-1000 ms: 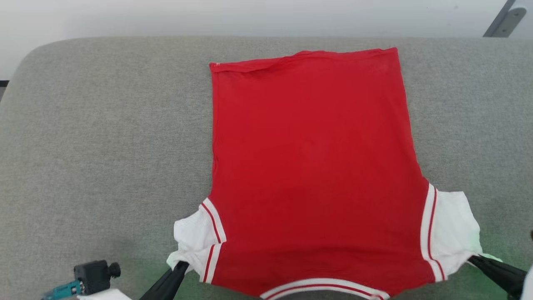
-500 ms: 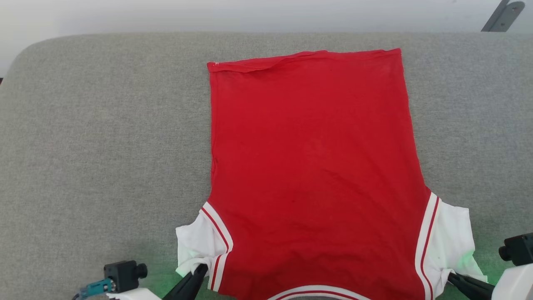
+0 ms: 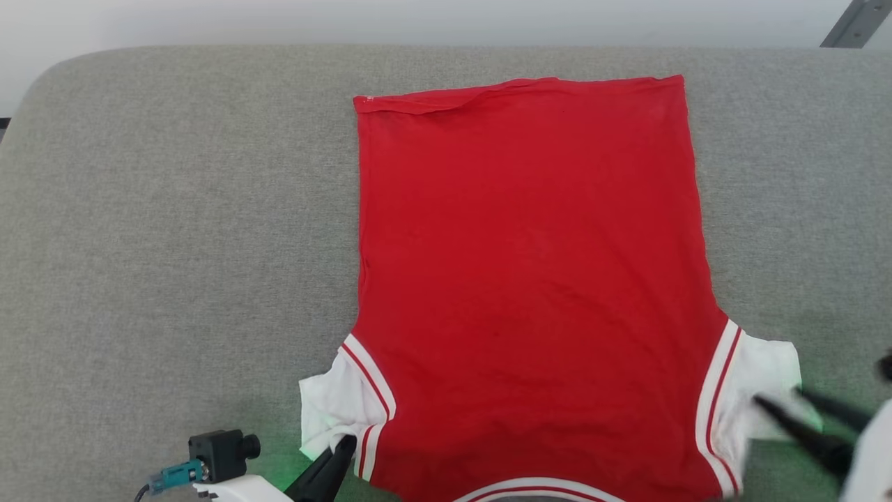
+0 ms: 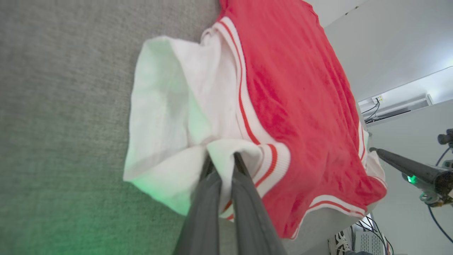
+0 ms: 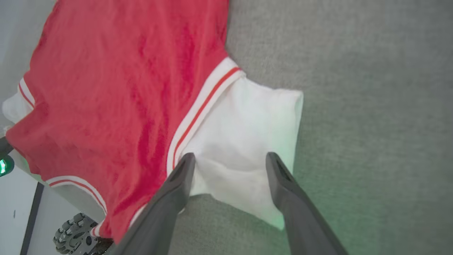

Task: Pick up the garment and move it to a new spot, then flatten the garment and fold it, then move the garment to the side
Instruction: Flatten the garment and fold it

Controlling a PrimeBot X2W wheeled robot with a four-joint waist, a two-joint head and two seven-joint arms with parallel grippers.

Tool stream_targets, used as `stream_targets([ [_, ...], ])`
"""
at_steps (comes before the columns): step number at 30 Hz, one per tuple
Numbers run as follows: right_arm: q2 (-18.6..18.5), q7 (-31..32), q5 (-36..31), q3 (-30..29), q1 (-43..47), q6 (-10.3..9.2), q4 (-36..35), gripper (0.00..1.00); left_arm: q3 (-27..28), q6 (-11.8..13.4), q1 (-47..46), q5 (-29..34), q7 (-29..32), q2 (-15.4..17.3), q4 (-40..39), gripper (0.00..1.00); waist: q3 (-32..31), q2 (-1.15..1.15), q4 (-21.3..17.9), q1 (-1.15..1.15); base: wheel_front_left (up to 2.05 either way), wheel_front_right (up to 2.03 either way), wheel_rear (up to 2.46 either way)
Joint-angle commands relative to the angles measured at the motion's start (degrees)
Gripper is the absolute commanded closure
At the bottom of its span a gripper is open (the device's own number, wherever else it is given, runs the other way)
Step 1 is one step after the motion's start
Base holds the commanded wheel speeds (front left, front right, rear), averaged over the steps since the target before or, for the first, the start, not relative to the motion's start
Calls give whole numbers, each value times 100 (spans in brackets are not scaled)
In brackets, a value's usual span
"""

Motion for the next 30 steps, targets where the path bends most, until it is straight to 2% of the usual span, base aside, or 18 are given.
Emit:
stream_targets([
  [1, -89, 74, 42, -173, 85, -2, -180, 0, 22, -20, -18, 53, -33, 4, -25, 100, 4, 0, 22, 0, 0, 0, 0],
  [5, -454, 512, 19, -1095, 142, -2, -837, 0, 69, -33, 15, 183, -54, -28, -168, 100, 42, 0, 125, 0, 0, 0, 0],
  [6, -516, 751, -48, -1542, -43, -1, -1060, 0, 82, -32, 2, 249, -61, -43, -248, 100, 94, 0, 202, 0, 0, 0, 0],
  [7, -544, 898, -125, -1734, -191, -2, -1133, 0, 98, -33, -28, 296, -54, -53, -290, 100, 141, 0, 242, 0, 0, 0, 0],
  [9, -545, 1224, -317, -1965, -581, -2, -1181, 0, 128, -30, -116, 380, -60, -104, -367, 100, 261, 0, 338, 0, 0, 0, 0],
  [12, -420, 1702, -695, -2012, -1443, -2, -997, 0, 87, -5, -246, 487, -59, -181, -476, 100, 470, 0, 542, 0, 0, 0, 0],
  [14, -268, 1959, -1043, -1893, -2079, -2, -663, 0, 39, 1, -344, 591, -34, -232, -556, 100, 591, 0, 715, 0, 0, 0, 0],
  [15, -268, 1959, -1043, -1893, -2079, -2, -663, 0, 39, 1, -344, 591, -34, -232, -556, 100, 591, 0, 715, 0, 0, 0, 0],
  [19, 33, 2356, -1726, -1596, -3088, -2, 352, 0, -42, 33, -457, 752, -2, -341, -719, 100, 671, 0, 1168, 0, 0, 0, 0],
  [25, 181, 2637, -2587, -1496, -4494, -2, 1959, 0, -179, 60, -628, 922, 55, -476, -1018, 100, 1027, 0, 1732, 0, 0, 0, 0],
  [30, 222, 3004, -3046, -1320, -5423, -2, 3024, 0, -280, 23, -804, 1054, 54, -636, -1072, 100, 1332, 0, 1994, 0, 0, 0, 0],
])
